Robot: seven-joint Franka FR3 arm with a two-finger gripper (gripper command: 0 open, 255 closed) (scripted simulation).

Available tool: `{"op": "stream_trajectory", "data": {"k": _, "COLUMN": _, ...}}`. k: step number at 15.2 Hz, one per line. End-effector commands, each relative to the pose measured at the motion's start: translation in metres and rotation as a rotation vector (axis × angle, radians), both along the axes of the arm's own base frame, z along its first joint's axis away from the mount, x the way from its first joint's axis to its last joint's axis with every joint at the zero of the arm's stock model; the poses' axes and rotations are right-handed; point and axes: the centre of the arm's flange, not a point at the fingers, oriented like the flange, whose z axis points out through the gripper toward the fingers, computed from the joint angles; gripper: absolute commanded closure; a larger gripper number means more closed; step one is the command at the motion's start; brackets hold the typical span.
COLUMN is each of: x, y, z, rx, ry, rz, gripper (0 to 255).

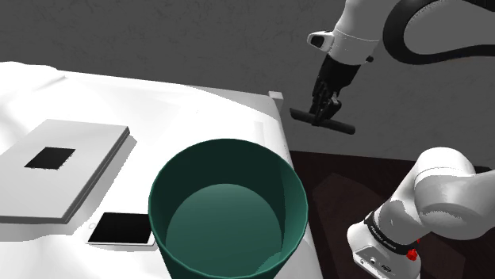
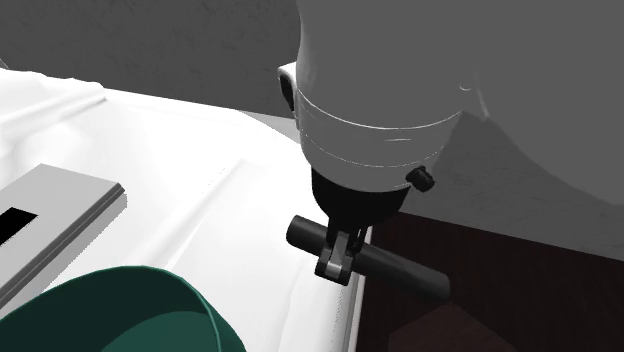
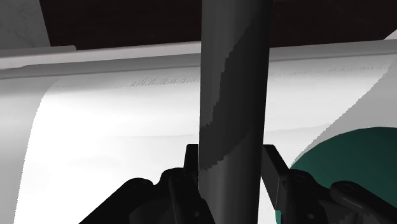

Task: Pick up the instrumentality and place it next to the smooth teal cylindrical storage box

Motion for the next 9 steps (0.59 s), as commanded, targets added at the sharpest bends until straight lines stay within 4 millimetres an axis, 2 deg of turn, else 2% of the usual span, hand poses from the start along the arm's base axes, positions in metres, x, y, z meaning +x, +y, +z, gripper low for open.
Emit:
{"op": "stream_trajectory", "data": {"k": 1, "x": -0.001, "y": 0.0, "z": -0.012, "rx": 0.0, "ry": -0.001, "rz": 0.0, "gripper": 255}}
{"op": "stream_trajectory", "data": {"k": 9, "x": -0.001, "y": 0.0, "z": -0.054, "rx": 0.0, "ry": -0.001, "rz": 0.0, "gripper": 255}}
